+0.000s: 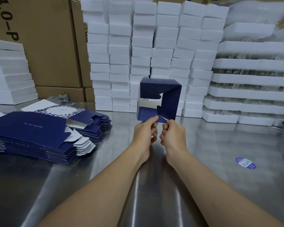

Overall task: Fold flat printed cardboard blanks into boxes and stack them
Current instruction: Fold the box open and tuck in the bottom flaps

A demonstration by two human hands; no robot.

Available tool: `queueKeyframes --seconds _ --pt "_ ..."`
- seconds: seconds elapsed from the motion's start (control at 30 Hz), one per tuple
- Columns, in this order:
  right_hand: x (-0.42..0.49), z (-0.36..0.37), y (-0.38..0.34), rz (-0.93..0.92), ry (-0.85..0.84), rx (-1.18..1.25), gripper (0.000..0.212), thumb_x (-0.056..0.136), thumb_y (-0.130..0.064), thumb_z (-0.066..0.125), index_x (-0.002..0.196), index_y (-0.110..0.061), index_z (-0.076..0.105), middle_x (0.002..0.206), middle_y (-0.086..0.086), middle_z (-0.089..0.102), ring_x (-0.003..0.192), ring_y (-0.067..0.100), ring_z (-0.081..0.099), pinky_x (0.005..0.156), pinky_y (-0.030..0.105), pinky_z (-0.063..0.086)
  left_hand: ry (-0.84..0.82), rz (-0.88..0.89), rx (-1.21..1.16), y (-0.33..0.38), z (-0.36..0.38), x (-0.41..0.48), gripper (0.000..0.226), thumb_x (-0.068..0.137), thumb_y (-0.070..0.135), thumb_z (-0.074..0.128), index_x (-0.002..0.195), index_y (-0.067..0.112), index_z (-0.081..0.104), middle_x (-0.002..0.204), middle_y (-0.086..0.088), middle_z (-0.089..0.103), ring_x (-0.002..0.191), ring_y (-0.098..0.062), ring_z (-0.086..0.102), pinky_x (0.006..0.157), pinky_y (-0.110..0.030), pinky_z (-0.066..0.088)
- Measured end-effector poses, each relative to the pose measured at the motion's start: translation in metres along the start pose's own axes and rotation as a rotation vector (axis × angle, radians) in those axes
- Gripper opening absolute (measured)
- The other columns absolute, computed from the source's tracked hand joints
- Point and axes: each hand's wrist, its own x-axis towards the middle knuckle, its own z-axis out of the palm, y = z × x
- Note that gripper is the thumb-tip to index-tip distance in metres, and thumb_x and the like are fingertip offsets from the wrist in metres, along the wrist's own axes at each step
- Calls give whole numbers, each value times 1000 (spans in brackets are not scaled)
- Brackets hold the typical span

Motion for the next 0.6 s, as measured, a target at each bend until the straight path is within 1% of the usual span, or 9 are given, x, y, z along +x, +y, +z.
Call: queueKeyframes --seconds 0.1,0.2,0.3,0.37,0.47,0.53,0.6 --pt "0 1 0 0 2 12 33 97 -13 44 65 -16 41 52 -4 34 48 14 29 46 28 27 6 29 25 -1 0 -1 39 98 30 69 63 20 57 48 8 40 51 -10 37 60 -26 37" --pt "-3 -1 0 34 -60 55 33 97 -20 49 64 -16 46 52 -3 38 45 13 32 41 23 28 -25 29 32 -1 -4 0 40 97 28 67 60 21 55 48 7 39 51 -11 38 62 -28 38" --pt "-5 -3 -1 82 -157 44 36 93 -20 54 57 -18 52 50 -1 49 42 12 39 45 22 30 -86 39 56 -3 -5 1 42 97 29 67 58 19 58 53 -1 51 48 -15 47 61 -29 41" --pt "-5 -3 -2 73 -137 55 36 93 -16 54 57 -16 51 48 -1 48 40 13 39 44 23 31 -92 38 77 -4 -3 0 40 98 32 68 60 19 63 56 -1 55 49 -13 49 60 -28 42" --pt "-4 -3 -3 40 -54 98 34 95 -13 51 61 -14 47 48 -1 41 41 13 36 42 23 32 -28 14 43 -3 0 0 39 99 36 68 65 20 59 52 6 46 50 -10 41 59 -26 39" --pt "-3 -3 -2 40 -29 97 32 95 -14 51 64 -14 47 51 -1 38 44 13 33 41 22 31 14 1 -8 -3 -3 1 39 101 32 64 64 20 55 49 7 41 50 -11 36 60 -27 36" --pt "-3 -4 -2 51 -35 88 30 94 -16 53 65 -14 47 52 -1 37 45 14 32 42 23 31 14 4 -17 -3 -6 3 39 101 27 61 64 19 53 47 8 39 50 -11 35 61 -28 35"
